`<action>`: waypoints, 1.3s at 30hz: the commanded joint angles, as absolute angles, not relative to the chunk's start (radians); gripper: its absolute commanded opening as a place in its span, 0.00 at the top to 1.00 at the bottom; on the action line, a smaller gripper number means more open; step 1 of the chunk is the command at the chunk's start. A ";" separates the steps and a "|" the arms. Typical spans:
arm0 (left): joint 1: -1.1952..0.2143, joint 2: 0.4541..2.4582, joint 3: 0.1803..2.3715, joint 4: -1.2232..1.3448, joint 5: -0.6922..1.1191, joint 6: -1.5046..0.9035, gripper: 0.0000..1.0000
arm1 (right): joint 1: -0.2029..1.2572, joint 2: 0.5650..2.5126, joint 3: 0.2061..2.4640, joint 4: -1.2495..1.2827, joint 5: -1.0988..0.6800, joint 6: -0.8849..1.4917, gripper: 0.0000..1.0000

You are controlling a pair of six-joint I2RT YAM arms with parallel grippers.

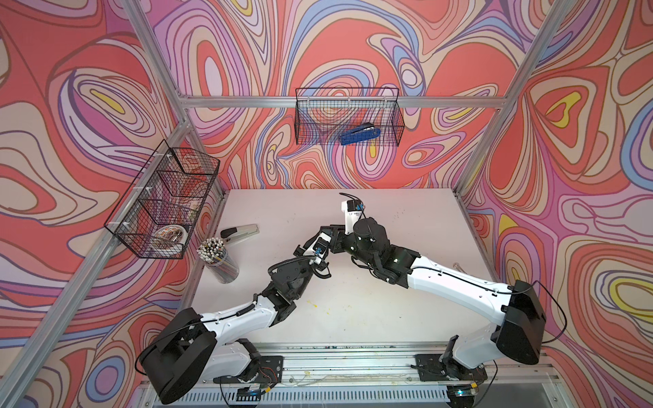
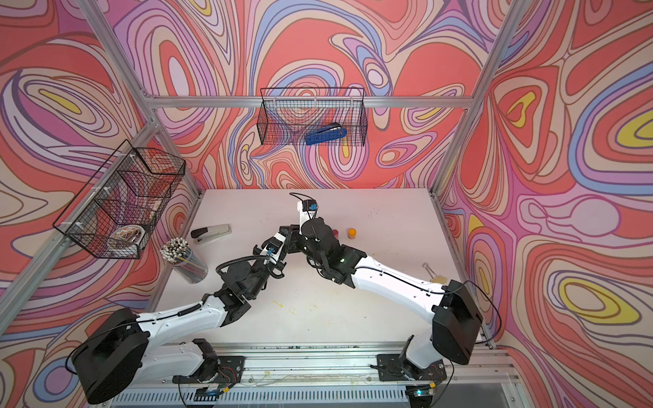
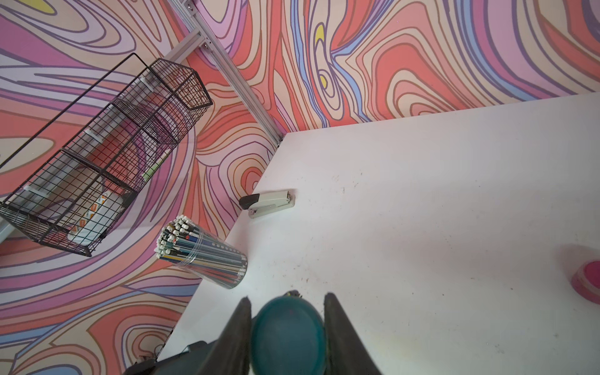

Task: Close the paint jar lid
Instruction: Screw the lid onto the paint jar, then place the paint jar at the center of the board.

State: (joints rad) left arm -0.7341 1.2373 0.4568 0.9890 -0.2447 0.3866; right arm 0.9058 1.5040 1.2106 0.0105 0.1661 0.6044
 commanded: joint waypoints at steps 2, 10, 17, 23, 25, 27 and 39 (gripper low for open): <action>-0.732 1.186 0.508 1.006 -0.327 0.382 0.70 | 0.930 1.473 1.154 -0.052 0.171 0.611 0.68; -0.704 1.022 0.594 0.532 -0.210 0.235 0.70 | 0.928 1.325 1.072 -0.132 0.260 0.528 0.44; -0.621 0.922 0.620 0.198 0.034 0.134 0.70 | 0.929 1.177 0.993 -0.102 0.172 0.337 0.34; -0.594 0.899 0.632 0.106 0.347 0.113 0.69 | 0.927 1.187 1.041 -0.111 -0.063 0.184 0.37; -0.594 0.895 0.624 0.122 0.412 0.104 0.70 | 0.928 1.216 1.066 -0.130 -0.118 0.163 0.39; -0.594 0.887 0.617 0.142 0.445 0.097 0.70 | 0.927 1.243 1.086 -0.146 -0.139 0.157 0.41; -0.592 0.861 0.585 0.192 0.437 0.121 0.70 | 0.879 1.282 1.068 -0.076 -0.248 0.242 0.49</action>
State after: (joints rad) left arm -0.6003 0.8764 0.5972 0.1570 0.4240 0.1226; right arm 0.9031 1.2778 1.0676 -0.1173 -0.1749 0.2077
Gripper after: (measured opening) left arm 0.317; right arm 0.512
